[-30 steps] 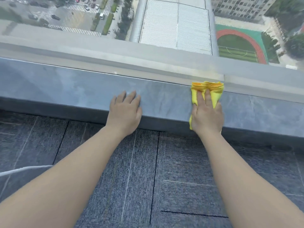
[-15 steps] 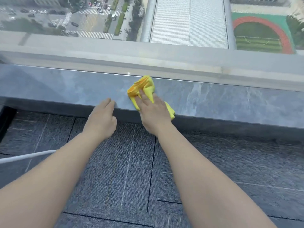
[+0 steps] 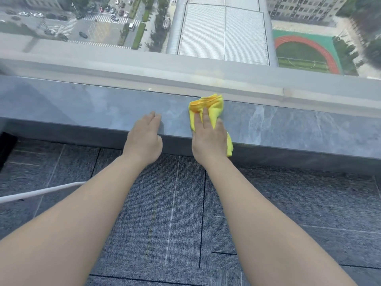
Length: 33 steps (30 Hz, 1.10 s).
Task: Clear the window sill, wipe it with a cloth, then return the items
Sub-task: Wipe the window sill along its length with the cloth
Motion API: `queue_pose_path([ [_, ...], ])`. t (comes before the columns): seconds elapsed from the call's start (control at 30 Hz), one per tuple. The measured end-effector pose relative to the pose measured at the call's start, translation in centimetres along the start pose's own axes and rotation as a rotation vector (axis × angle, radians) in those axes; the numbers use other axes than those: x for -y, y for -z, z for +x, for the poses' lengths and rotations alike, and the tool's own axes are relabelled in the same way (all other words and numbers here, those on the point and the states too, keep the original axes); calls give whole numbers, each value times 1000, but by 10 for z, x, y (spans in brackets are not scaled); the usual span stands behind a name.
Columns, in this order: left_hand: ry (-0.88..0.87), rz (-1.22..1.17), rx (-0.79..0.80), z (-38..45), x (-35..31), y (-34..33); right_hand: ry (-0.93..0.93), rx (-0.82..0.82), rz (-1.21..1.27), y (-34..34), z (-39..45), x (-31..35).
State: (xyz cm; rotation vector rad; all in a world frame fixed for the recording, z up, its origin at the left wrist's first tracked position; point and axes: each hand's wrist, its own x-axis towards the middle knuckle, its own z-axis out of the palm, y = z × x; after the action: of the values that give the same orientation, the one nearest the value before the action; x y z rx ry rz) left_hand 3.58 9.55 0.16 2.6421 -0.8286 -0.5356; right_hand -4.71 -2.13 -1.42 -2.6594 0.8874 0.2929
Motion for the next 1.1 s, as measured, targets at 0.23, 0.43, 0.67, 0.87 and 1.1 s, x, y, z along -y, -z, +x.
queue_pose_path([
  [0.23,7,25,-46,1,13,8,350,105,-44,-4,3,23],
  [0.43,-95,9,3,6,-15,-9,231,65,-15,7,-1,-14],
  [0.67,-207,39,45,22,-57,-27,27,-34,29,19,-8,-68],
  [0.87,-281,76,90,30,-81,-40,-270,-123,15,26,-16,-130],
  [1.1,-294,86,122,34,-77,-36,-496,-109,107,32,-2,-111],
])
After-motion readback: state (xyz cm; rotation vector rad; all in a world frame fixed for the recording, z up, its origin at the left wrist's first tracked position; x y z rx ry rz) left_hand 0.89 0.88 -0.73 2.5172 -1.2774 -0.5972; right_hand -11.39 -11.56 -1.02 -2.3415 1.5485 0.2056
